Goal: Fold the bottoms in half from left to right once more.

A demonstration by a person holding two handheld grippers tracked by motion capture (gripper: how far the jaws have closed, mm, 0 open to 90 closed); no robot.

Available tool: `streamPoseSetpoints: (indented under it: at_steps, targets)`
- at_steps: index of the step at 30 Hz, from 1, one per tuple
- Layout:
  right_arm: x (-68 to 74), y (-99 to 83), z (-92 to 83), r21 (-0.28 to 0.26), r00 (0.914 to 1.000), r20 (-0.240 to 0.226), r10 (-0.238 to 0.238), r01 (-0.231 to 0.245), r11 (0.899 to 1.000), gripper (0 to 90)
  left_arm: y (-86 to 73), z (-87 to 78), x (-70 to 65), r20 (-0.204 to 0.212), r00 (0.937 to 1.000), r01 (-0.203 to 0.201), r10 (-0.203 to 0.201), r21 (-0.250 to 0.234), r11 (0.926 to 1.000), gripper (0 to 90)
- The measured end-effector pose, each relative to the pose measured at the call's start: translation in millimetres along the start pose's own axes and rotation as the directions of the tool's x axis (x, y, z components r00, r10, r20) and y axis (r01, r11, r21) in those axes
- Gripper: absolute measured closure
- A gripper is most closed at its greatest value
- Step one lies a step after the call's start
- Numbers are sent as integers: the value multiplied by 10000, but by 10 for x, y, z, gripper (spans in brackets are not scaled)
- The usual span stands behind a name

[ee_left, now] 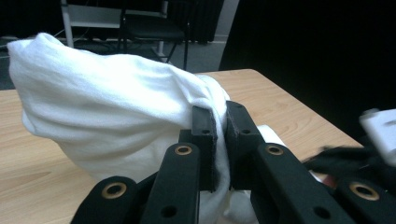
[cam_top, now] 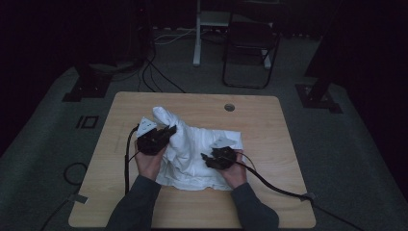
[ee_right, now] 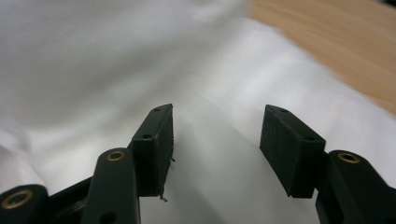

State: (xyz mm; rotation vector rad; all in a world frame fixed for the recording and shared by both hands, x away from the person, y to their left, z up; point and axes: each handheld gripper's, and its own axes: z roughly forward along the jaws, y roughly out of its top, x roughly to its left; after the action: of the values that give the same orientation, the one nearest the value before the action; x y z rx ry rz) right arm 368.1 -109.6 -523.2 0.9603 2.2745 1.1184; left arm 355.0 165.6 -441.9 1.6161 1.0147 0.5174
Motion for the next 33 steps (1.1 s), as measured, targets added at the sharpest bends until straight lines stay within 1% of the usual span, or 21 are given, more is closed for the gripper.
streamPoseSetpoints:
  at_steps: [2,3,4,6,7,8,11,12,13,15,17,18,19,21,22,23,24,27,29,31,33]
  targets:
    - [-121,-97,-80,281,9981,504,354,-369,9989,430,-1,-4,-3,30,10000,70,-70,-27,10000,840]
    - [-193,-166,-83,520,9955,763,564,-604,9968,431,1,-1,-11,51,10000,47,-47,-32,10000,840]
    - [-230,-215,-54,825,9935,857,754,-825,9932,431,4,3,-24,75,10000,44,-44,-30,10000,840]
    - [-241,-275,62,1443,9932,711,925,-1020,9843,434,18,14,-62,191,9998,8,-7,-54,10000,840]
    - [-203,-293,152,1581,9948,595,829,-914,9832,438,28,18,-85,239,9997,-62,63,-38,10000,840]
    - [-168,-279,188,1433,9953,547,794,-865,9859,447,38,23,-111,290,9995,-134,135,-37,9999,840]
    - [-71,-193,290,1407,9973,379,634,-681,9877,459,67,43,-183,422,9987,-301,302,-36,9995,840]
    - [-25,-163,333,1356,9979,240,609,-636,9887,462,79,56,-220,492,9980,-390,391,-32,9992,840]
    - [43,-121,402,1230,9985,-26,538,-531,9910,463,83,66,-239,542,9976,-430,430,-27,9991,840]
    - [125,-78,467,1123,9977,-514,445,-385,9929,456,79,97,-290,644,9966,-520,515,57,9986,840]
    - [169,-48,486,1179,9885,-1464,379,-206,9928,410,57,131,-339,726,9951,-684,667,212,9974,840]
    - [158,-38,441,1151,9817,-1884,293,-75,9933,400,44,144,-355,767,9944,-745,724,249,9969,840]
    - [134,-40,391,1002,9799,-1970,302,-105,9949,385,18,162,-381,845,9935,-794,766,306,9964,839]
    - [-24,-77,179,330,9697,-2286,861,-806,9962,384,-20,194,-415,972,9919,-855,813,399,9955,839]
    - [-91,-95,106,117,9703,-2178,1052,-1052,9944,389,-48,227,-445,1068,9909,-870,816,471,9951,839]
    - [-207,-129,4,-38,9786,-1702,1153,-1177,9930,390,-73,258,-476,1140,9899,-911,844,550,9943,839]
    - [-299,-158,-56,-17,9813,-1384,1339,-1354,9908,389,-101,291,-518,1227,9884,-978,894,643,9931,840]
    - [-520,-247,-180,30,9805,-707,1836,-1838,9830,386,-206,408,-652,1528,9821,-1265,1106,988,9870,839]
    - [-590,-280,-239,-53,9798,-423,1955,-1958,9806,380,-308,500,-741,1740,9785,-1327,1106,1213,9837,839]
    - [-612,-292,-279,-121,9807,-214,1945,-1948,9808,374,-430,599,-824,1971,9741,-1431,1108,1577,9771,838]
    - [-612,-289,-302,-192,9824,-149,1863,-1865,9823,370,-563,689,-898,2160,9705,-1495,1072,1903,9703,838]
